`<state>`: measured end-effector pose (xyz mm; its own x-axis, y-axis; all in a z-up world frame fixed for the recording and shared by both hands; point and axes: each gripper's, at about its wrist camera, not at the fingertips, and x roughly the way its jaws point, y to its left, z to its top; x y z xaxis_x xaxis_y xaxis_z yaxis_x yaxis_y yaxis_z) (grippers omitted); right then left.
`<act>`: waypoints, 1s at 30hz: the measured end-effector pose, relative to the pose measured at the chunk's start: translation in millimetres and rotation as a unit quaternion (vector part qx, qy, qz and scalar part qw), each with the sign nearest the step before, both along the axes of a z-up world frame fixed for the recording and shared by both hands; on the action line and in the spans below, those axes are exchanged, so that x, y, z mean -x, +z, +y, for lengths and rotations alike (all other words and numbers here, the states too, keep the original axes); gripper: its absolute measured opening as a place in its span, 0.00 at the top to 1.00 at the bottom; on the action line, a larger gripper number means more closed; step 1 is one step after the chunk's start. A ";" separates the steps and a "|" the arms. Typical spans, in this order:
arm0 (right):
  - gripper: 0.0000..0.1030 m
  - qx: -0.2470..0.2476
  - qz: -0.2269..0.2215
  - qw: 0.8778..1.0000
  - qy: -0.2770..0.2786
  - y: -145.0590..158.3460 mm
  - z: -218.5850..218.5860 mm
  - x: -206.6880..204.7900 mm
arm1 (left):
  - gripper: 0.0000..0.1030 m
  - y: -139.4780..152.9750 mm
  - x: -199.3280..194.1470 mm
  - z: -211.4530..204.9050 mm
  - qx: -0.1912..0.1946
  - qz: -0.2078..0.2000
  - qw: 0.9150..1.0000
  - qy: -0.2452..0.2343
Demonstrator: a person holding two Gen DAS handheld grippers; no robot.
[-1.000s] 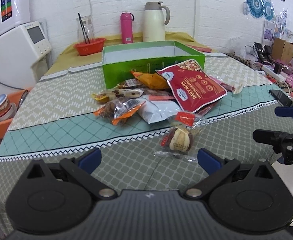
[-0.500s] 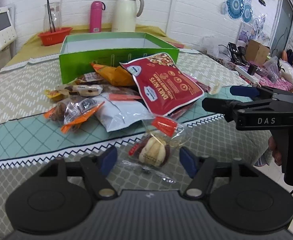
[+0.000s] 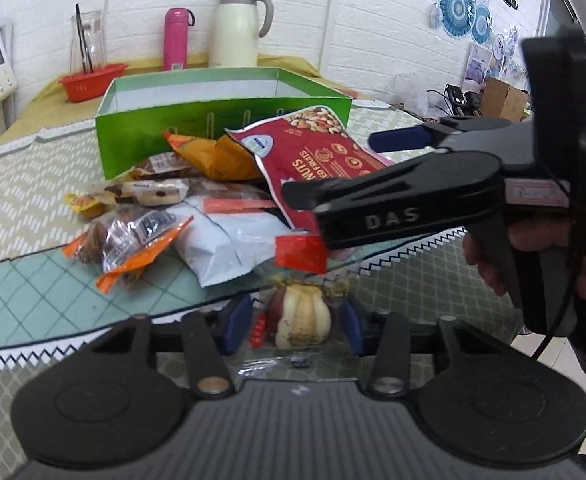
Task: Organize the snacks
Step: 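Grasp the clear nut bag with the left tool while the right grasps the Daily Nuts bag, then drop the nut bag into the green box with the left tool while the right drops its bag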
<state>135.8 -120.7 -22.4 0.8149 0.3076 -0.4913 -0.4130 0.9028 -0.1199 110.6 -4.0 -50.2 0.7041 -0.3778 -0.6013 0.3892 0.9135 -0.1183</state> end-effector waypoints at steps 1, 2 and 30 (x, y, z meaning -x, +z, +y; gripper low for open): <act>0.00 0.007 0.006 1.000 0.003 -1.7 3.5 -4.7 | 0.58 -0.1 -1.1 0.7 0.002 0.000 1.000 -0.001; 0.00 0.015 0.009 1.000 0.000 -3.9 6.5 -7.8 | 0.57 -0.2 -2.7 2.0 0.007 0.001 1.000 -0.001; 0.00 0.003 0.011 1.000 0.003 -14.2 -5.5 -25.9 | 0.59 2.5 -4.9 2.2 0.017 0.000 1.000 0.008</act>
